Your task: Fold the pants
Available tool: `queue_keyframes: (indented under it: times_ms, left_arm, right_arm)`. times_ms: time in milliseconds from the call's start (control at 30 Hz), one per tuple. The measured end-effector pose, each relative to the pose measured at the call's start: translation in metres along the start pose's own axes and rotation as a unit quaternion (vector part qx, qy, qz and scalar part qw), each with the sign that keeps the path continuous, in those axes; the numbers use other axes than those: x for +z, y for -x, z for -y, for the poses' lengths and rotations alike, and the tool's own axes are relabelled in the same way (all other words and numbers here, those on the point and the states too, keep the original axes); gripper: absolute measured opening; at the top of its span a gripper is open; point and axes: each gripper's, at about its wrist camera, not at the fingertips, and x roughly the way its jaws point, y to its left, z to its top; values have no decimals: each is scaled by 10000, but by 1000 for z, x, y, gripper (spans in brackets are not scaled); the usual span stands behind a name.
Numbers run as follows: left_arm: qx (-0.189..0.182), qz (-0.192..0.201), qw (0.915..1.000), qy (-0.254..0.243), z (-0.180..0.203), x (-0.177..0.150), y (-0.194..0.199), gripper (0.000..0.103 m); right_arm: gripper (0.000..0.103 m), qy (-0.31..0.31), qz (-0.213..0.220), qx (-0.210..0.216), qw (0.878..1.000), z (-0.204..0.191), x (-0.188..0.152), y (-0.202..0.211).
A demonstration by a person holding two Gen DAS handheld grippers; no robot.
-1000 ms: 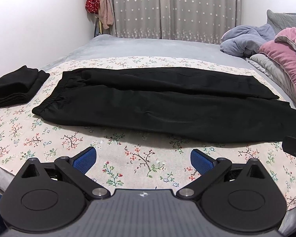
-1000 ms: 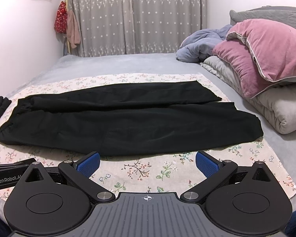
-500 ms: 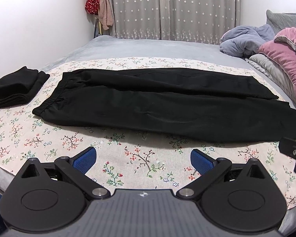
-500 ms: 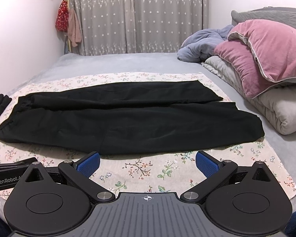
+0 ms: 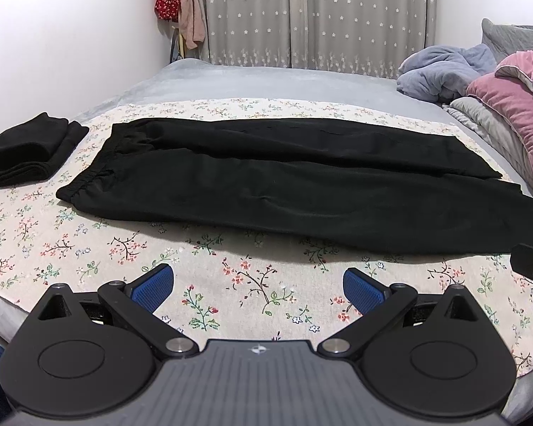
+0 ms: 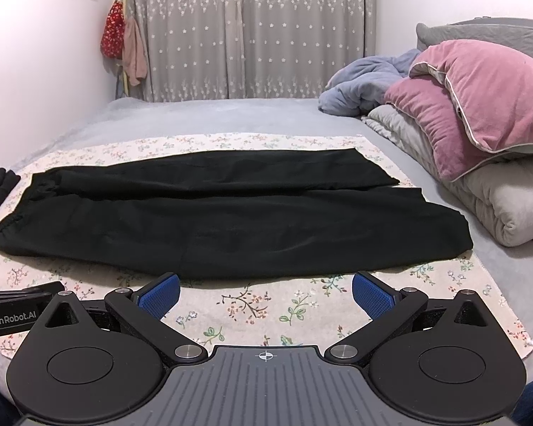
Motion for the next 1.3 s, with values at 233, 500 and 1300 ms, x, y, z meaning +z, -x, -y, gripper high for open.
queue_keyframes:
  times_ms: [233, 500, 1300]
  left_arm:
    - [-26, -28, 10000, -1, -1, 0, 0, 103]
    - [-28, -50, 10000, 44, -2, 0, 0, 103]
    - [120, -167, 9974, 684, -62, 23, -14, 103]
  right_arm:
    - [103, 3, 7, -2, 10000, 0, -1, 0]
    - [103, 28, 8, 0, 10000, -3, -1, 2]
    - [103, 178, 143, -131, 9997, 3, 3, -1]
